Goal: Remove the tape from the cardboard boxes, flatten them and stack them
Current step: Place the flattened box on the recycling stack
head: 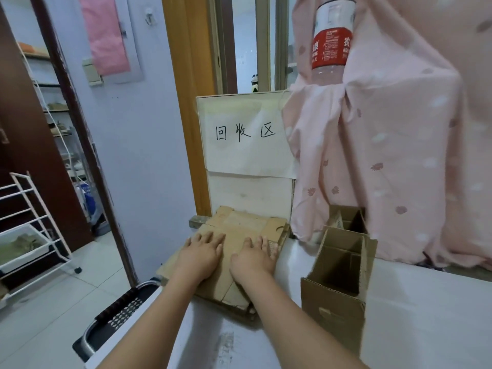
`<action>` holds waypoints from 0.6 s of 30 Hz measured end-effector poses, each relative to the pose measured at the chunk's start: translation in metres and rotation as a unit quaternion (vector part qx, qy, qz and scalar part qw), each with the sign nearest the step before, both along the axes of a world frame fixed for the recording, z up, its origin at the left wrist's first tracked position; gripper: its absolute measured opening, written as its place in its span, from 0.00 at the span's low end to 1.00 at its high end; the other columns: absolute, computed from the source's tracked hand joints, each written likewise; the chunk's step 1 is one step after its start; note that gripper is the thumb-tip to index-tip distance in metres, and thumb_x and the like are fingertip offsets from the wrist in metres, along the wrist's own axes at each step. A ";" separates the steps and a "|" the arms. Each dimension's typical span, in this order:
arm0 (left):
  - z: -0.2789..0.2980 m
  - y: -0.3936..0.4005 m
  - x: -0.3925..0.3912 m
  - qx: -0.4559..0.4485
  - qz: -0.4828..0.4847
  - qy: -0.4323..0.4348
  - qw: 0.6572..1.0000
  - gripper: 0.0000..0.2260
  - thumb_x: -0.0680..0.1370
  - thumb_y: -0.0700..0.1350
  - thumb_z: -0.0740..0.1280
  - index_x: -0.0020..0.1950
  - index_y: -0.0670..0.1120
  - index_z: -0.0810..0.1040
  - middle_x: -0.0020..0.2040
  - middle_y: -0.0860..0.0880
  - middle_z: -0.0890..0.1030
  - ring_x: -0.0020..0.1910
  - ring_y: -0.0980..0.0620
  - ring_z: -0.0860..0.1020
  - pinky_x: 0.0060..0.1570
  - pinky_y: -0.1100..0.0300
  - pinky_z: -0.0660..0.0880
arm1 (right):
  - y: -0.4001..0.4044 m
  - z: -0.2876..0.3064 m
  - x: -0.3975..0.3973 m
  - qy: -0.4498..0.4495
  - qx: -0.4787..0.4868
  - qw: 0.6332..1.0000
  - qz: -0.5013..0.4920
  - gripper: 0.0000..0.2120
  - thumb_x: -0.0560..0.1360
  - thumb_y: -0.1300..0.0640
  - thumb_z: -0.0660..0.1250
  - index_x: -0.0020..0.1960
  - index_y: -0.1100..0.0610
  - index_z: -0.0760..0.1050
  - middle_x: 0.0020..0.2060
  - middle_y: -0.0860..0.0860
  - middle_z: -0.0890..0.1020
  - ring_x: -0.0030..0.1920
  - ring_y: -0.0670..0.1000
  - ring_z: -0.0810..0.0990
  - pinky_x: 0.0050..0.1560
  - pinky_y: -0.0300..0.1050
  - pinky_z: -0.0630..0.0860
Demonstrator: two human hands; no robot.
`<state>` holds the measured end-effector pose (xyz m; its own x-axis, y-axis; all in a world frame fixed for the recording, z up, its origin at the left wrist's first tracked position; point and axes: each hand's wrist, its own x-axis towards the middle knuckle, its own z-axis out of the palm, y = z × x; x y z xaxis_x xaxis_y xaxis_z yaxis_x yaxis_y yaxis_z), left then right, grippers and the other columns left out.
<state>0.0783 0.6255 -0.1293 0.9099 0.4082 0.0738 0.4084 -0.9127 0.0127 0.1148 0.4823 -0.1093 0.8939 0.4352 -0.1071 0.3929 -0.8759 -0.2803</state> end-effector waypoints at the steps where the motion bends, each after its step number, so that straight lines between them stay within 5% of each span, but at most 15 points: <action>1: 0.006 -0.006 -0.003 0.019 0.010 0.004 1.000 0.22 0.85 0.53 0.44 0.79 0.56 0.57 0.79 0.47 0.61 0.76 0.44 0.60 0.75 0.46 0.55 | -0.003 0.009 -0.004 0.004 -0.010 1.000 0.005 0.31 0.83 0.49 0.53 0.82 0.57 0.48 0.81 0.59 0.46 0.81 0.59 0.44 0.78 0.60 0.39; 7: 0.046 -0.041 -0.038 0.056 0.018 -0.031 0.998 0.22 0.84 0.55 0.48 0.75 0.50 0.66 0.73 0.45 0.69 0.71 0.43 0.68 0.70 0.46 0.62 | -0.025 0.067 -0.034 -0.071 -0.008 0.997 0.028 0.25 0.79 0.52 0.61 0.74 0.59 0.66 0.72 0.58 0.69 0.71 0.61 0.67 0.74 0.59 0.60; 18: 0.094 -0.118 -0.111 0.061 0.013 -0.045 0.997 0.21 0.84 0.56 0.50 0.71 0.50 0.70 0.69 0.45 0.74 0.65 0.43 0.73 0.66 0.46 0.67 | -0.115 0.120 -0.109 -0.166 -0.015 0.985 0.037 0.18 0.76 0.59 0.61 0.65 0.56 0.75 0.63 0.55 0.78 0.64 0.57 0.75 0.67 0.52 0.68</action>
